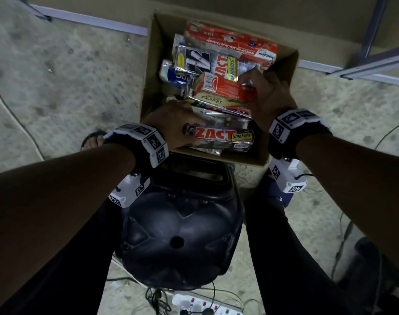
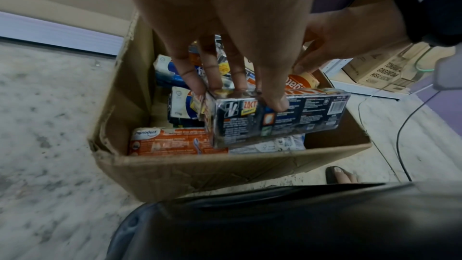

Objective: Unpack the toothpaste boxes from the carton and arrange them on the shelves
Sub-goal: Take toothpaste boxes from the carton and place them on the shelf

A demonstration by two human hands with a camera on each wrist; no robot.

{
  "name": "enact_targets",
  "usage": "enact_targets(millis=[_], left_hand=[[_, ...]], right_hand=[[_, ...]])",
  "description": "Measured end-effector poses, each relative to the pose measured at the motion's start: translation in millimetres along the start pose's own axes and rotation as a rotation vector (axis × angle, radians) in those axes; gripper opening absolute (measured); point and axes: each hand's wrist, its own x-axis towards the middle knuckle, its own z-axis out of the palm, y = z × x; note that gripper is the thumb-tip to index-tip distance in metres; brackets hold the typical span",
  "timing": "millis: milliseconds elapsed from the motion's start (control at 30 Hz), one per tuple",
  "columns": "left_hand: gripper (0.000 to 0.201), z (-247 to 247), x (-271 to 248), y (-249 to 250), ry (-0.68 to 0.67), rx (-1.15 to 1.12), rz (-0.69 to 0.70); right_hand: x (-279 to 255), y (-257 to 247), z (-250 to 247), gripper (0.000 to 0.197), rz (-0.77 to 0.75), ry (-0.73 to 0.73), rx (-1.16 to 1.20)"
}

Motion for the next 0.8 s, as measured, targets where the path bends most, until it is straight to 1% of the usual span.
enact_targets(millis=[167,267,367,433,500,567,633,733,767,800], left_hand=[[0.049,-4,-7,4,-0.016,-0.007,-0.035],[0.047,-7,-19,6,0.034,-0.067,-0.040],[0.048,-14,-30,4,-0.024,-0.041,-0.158],[0.047,-20,-39,1,-0.037,-0.084,-0.233],[0.045,-25,-49,-1,-0.008,-0.142,-0.280],[0.042,-28,-57,-3,0.002,-0.206,-0.324],[0.040,-28,-59,-7,0.022,-0.300,-0.380],[0.038,-26,-57,-12,0.068,-0.527,-0.490],[0.032,-25,-55,-11,0.085,-0.638,-0.533],[0.022,-24,-53,-9,0.093,-0.750,-0.566]], right_hand=[[0,-3,-10,0.048,0.007,-0.074,0.028],[-5,-8,-20,0.047,0.005,-0.124,0.071],[-12,-13,-29,0.046,0.065,-0.158,0.112],[-20,-19,-39,0.040,0.127,-0.198,0.155],[-29,-26,-48,0.032,0.190,-0.223,0.227],[-35,-32,-55,0.028,0.264,-0.196,0.306],[-39,-38,-57,0.032,0.353,-0.157,0.355],[-46,-42,-44,0.038,0.494,-0.089,0.453],[-48,-43,-37,0.039,0.559,-0.075,0.507],[-50,-44,-31,0.039,0.631,-0.074,0.575]])
